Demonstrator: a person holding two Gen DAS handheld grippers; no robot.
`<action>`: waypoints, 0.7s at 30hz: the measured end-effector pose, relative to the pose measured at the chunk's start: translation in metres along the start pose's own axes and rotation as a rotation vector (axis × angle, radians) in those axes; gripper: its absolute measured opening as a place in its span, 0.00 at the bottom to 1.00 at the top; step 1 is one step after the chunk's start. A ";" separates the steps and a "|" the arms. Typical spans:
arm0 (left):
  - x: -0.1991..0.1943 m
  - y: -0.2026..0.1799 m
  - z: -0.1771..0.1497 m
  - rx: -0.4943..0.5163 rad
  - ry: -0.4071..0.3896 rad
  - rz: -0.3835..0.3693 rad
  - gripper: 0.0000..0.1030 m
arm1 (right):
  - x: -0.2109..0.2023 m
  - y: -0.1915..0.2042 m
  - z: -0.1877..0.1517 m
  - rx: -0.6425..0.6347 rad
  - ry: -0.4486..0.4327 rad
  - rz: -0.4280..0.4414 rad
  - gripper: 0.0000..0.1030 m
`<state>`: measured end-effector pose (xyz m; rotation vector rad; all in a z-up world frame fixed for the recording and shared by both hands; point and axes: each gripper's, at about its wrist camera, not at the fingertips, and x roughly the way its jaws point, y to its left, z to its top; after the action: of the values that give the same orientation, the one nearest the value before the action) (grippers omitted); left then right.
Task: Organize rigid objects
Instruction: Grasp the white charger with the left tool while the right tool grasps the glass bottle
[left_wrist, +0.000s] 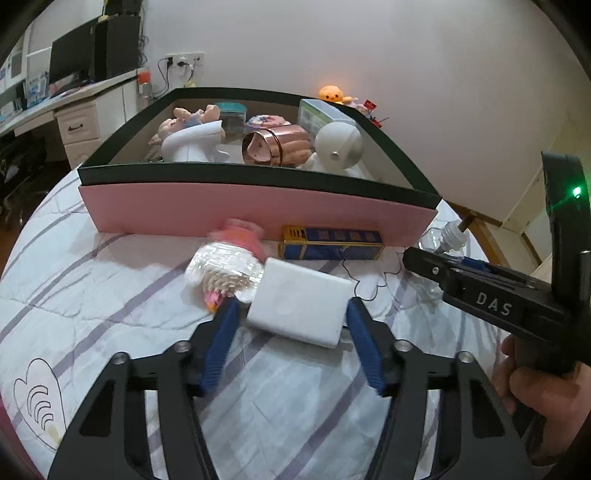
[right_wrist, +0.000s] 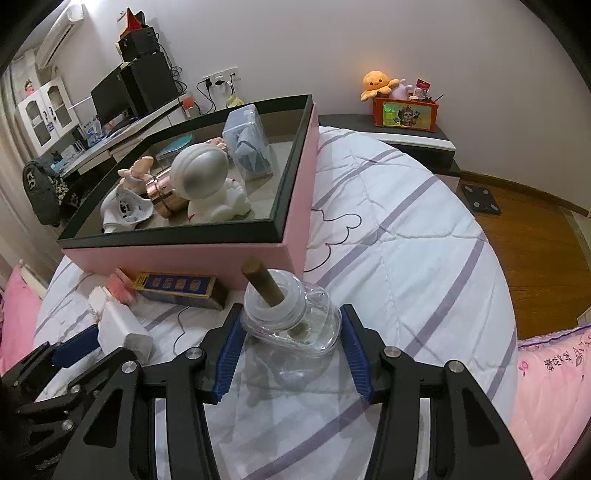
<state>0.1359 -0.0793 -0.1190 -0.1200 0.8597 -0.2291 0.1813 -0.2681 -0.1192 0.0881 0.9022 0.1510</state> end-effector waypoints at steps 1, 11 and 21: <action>0.001 0.000 0.000 0.000 0.005 -0.009 0.54 | 0.000 0.001 0.000 -0.002 -0.001 0.000 0.51; 0.022 -0.005 0.017 0.037 0.047 0.009 0.91 | -0.002 0.003 -0.003 0.001 0.009 -0.006 0.51; 0.015 0.002 0.020 0.017 0.041 -0.045 0.55 | -0.003 0.005 -0.006 0.000 0.008 0.000 0.51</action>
<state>0.1613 -0.0812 -0.1176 -0.1193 0.8960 -0.2822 0.1740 -0.2638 -0.1197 0.0875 0.9106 0.1509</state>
